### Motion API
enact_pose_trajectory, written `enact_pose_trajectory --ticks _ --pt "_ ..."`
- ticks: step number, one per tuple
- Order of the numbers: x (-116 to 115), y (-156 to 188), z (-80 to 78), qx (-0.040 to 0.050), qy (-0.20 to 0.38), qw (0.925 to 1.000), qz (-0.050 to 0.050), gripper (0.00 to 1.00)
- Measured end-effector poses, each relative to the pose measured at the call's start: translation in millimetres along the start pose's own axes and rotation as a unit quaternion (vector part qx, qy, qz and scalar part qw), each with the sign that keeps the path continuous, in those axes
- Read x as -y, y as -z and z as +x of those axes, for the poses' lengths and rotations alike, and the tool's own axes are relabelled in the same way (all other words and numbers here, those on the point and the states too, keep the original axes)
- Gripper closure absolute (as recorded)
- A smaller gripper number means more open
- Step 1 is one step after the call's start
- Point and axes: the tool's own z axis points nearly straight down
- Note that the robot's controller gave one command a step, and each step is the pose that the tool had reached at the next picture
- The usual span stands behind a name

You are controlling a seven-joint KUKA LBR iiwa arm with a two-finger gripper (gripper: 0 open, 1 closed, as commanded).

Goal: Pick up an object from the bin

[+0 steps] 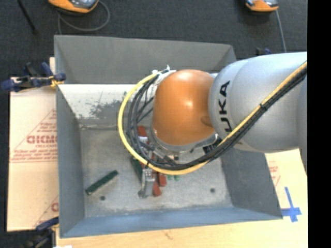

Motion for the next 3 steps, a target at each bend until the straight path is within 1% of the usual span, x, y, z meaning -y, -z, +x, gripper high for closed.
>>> enact_pose_trajectory --ticks 1,2,3 --pt "2 -140 -67.7 0.0025 0.029 0.9996 0.001 0.0" --pt "121 -136 -56.8 0.0033 0.061 0.9981 0.002 0.0" --pt "60 -136 -52.9 0.0053 0.163 0.9867 0.0 0.0"
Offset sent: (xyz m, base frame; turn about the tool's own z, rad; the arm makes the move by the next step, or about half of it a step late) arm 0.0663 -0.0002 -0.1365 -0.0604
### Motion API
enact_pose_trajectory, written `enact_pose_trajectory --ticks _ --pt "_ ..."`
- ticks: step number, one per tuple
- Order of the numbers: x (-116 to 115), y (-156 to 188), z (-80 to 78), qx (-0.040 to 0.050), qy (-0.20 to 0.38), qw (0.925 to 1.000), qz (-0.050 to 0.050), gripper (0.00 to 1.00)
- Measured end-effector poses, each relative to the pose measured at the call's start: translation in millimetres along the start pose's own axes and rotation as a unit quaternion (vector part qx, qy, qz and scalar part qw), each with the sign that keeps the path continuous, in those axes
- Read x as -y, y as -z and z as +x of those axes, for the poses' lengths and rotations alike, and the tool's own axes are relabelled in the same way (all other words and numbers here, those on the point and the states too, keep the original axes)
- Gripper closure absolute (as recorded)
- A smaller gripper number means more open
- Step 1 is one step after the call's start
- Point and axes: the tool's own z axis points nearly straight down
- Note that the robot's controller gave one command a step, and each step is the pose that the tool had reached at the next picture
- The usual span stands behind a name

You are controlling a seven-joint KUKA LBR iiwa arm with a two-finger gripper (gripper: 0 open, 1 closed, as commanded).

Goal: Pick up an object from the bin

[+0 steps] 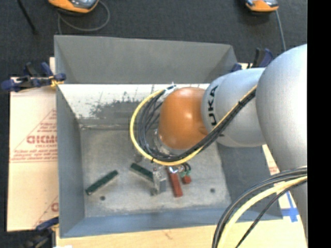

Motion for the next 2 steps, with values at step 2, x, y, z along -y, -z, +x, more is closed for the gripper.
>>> enact_pose_trajectory --ticks 2 --pt "23 137 -19.7 0.0037 0.024 0.9997 0.002 1.0"
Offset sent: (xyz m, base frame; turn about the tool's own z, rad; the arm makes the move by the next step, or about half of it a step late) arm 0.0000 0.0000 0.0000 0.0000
